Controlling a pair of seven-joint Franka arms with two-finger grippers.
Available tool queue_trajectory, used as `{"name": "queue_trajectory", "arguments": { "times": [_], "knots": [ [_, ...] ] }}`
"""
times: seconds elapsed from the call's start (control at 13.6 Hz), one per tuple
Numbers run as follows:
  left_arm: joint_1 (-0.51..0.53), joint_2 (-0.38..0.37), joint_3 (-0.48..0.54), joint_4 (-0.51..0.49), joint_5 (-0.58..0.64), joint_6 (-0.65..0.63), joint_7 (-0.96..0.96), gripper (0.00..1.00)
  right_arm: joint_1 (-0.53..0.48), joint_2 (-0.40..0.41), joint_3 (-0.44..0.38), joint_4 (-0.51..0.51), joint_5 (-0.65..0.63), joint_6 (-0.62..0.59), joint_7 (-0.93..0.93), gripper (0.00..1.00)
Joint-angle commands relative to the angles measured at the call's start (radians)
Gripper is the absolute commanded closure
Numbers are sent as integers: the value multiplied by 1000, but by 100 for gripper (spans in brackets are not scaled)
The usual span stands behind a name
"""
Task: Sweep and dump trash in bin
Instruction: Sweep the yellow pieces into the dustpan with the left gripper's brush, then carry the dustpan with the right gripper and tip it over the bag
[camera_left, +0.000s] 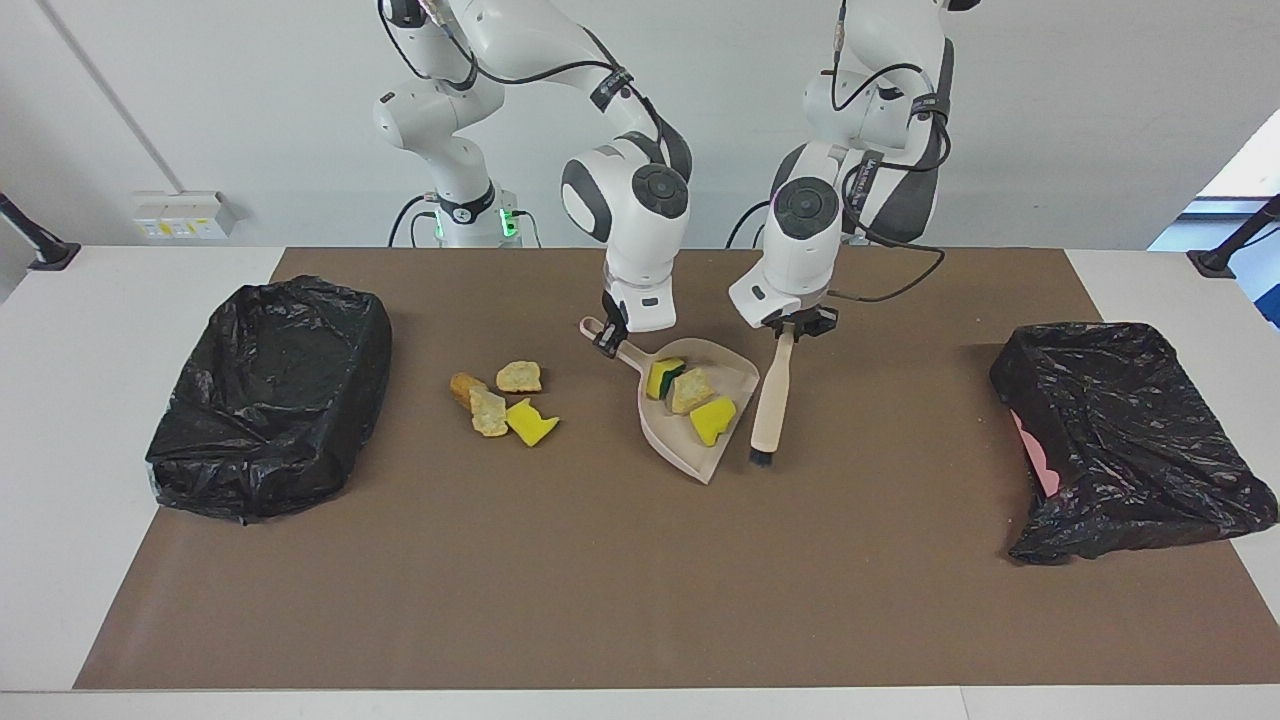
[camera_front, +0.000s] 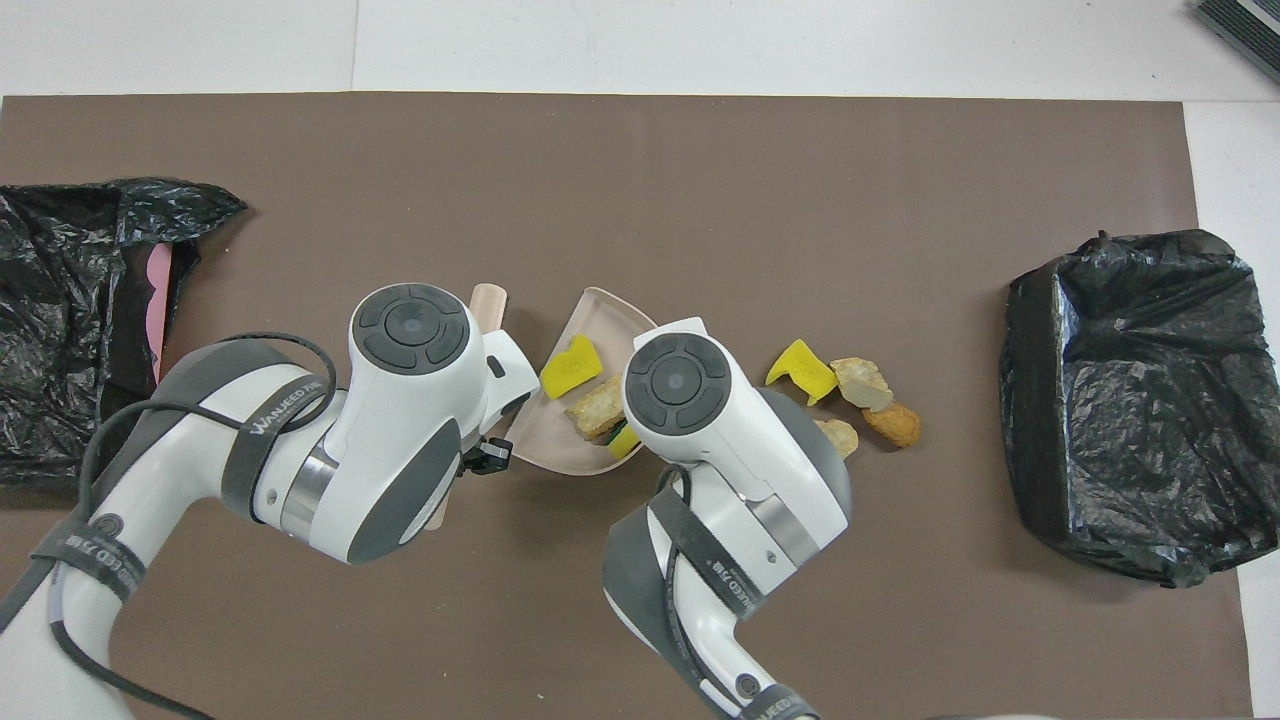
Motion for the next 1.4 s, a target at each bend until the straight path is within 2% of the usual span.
{"name": "queue_trajectory", "arguments": {
  "times": [0.0, 0.15, 0.3, 0.37, 0.66, 0.96, 1.11, 1.33],
  "knots": [
    [-3, -75, -2, -21, -21, -46, -110, 100, -79, -92, 7, -11, -10, -9, -79, 100],
    [-17, -108, -7, -38, -72, -122, -145, 100, -145, -138, 5, -8, -10, -42, -172, 100],
    [-66, -143, -8, -95, -127, -98, -229, 100, -208, -187, 5, -5, -10, -61, -243, 100],
    [-92, -172, -10, -138, -170, -60, -289, 100, -242, -216, 4, -5, -10, -64, -265, 100],
    [-310, -312, -12, -349, -183, 139, -497, 100, -427, -327, 0, 1, -20, -124, -375, 100],
    [-517, -301, -12, -409, -184, 268, -676, 100, -677, -379, -3, 1, -18, -172, -663, 100],
    [-559, -283, -12, -419, -262, 313, -702, 100, -824, -379, -4, 1, -15, -155, -862, 100],
    [-589, -257, -12, -425, -284, 336, -698, 100, -1003, -407, -9, -13, -26, -144, -1048, 100]
  ]
}}
